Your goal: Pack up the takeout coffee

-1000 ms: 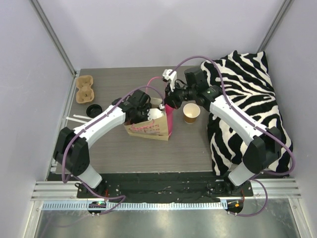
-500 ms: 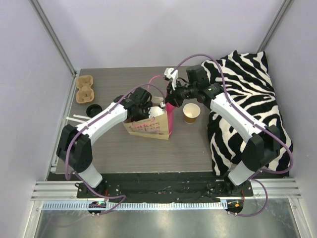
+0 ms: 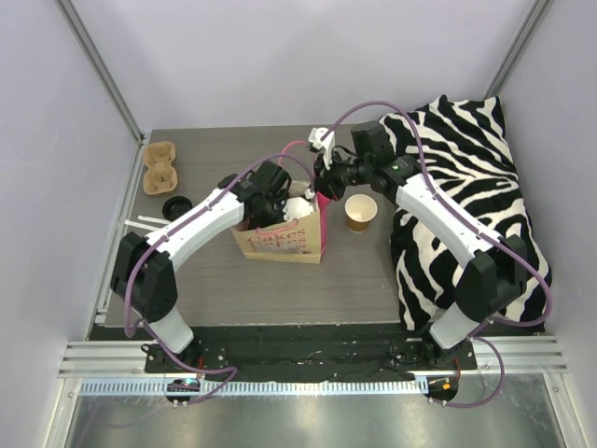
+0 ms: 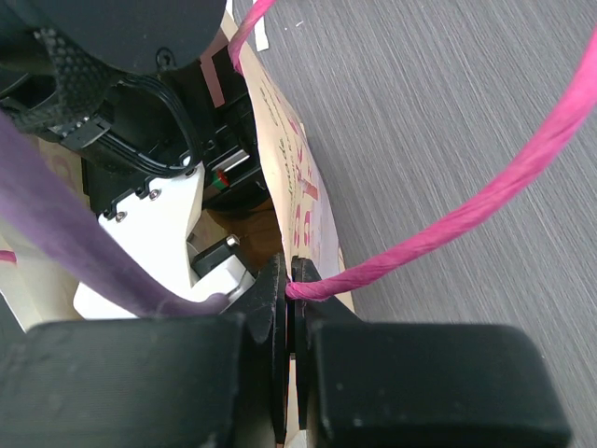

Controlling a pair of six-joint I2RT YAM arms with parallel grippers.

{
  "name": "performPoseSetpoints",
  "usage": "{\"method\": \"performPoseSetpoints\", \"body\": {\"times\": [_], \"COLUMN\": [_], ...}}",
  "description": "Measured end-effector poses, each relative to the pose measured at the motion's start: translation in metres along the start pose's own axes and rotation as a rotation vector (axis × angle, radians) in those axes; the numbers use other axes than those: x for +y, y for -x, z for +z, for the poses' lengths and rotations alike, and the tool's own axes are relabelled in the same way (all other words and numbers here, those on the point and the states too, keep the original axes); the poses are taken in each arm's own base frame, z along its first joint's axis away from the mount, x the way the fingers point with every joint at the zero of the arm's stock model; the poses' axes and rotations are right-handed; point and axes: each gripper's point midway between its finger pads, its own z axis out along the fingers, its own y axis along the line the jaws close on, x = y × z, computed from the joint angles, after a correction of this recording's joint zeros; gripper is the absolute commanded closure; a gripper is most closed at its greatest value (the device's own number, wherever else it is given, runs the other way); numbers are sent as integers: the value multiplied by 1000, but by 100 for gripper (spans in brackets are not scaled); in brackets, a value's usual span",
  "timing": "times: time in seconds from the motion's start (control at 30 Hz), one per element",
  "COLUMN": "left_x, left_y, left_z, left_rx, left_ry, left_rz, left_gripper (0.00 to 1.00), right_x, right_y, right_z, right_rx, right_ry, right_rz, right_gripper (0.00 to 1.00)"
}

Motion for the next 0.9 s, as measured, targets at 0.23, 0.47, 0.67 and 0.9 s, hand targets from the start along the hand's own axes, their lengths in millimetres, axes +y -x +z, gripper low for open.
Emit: {"method": "performPoseSetpoints", "body": {"times": [0.23, 0.47, 0.67, 0.9], "left_x": [-1, 2, 7, 18], "left_y": [3, 5, 12, 27], "left_z": [-1, -6, -19, -38], "left_rx": [8, -2, -31, -71], "left_ry": [11, 38, 72, 97], "left_rz": [16, 1, -32, -62], "left_gripper": [47, 39, 35, 28], "right_x": [-6, -10, -11, -13], "right_y": [4, 3, 4, 4], "right_z": [-1, -1, -2, -2], "right_rx": [4, 3, -1, -4], "right_ry": [-17, -20, -13, -11], "right_rz": [1, -1, -24, -64], "right_gripper": [99, 99, 99, 99]}}
